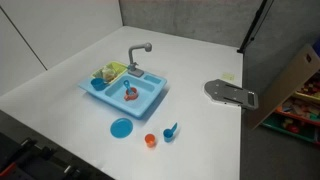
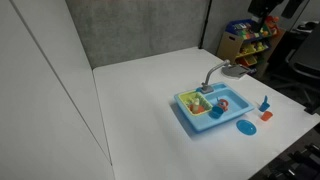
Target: Remove the folk from the orange cup and put it in the blue cup
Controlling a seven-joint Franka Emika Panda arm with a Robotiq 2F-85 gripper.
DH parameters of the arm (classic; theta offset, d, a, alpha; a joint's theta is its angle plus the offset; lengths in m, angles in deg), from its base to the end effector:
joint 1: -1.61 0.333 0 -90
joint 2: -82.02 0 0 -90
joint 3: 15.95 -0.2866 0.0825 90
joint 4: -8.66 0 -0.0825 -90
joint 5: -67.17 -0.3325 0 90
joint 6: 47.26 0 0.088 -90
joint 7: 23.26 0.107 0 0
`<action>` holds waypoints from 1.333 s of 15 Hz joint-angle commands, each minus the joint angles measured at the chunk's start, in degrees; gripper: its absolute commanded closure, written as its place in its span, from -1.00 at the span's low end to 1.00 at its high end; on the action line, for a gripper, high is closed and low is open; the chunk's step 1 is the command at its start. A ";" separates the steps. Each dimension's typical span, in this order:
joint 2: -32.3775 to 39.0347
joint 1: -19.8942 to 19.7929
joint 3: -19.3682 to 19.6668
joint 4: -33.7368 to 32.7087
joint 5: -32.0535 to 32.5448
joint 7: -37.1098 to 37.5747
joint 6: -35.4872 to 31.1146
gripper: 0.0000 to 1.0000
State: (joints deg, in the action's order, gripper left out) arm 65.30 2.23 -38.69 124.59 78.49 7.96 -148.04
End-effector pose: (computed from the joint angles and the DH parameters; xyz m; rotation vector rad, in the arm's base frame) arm 0.3984 0.1720 0.5479 2.8589 -0.1650 0.2041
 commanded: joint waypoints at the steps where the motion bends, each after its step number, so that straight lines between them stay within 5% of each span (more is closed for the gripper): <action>1: 0.38 2.54 2.13 -0.20 0.71 0.60 0.29 -1.00; 13: 4.42 3.06 5.05 -1.54 -0.06 1.06 -1.55 -1.00; 20: 10.72 3.44 9.88 -1.42 -3.65 -1.08 -10.92 -1.00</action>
State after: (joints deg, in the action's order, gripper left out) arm 73.05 4.69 -31.04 124.41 77.24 8.14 -155.97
